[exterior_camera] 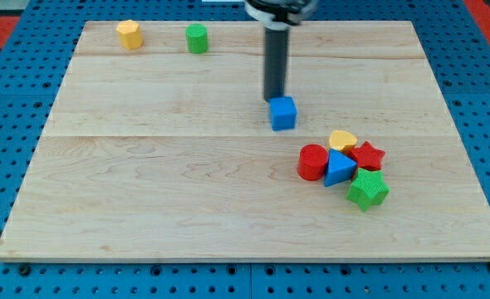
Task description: Place the arm above the yellow hexagon to the top left
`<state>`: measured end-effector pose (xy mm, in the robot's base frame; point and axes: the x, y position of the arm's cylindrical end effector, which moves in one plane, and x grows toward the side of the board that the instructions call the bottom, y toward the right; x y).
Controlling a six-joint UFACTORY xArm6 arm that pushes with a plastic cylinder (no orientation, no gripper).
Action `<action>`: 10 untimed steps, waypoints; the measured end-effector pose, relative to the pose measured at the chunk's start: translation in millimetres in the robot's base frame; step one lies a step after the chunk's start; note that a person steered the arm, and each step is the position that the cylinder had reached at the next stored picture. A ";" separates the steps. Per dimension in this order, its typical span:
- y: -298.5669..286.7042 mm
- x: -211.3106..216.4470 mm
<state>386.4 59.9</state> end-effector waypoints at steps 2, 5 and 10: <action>30.4 25.7; -38.4 -163.0; -324.7 -195.2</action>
<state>191.2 -264.8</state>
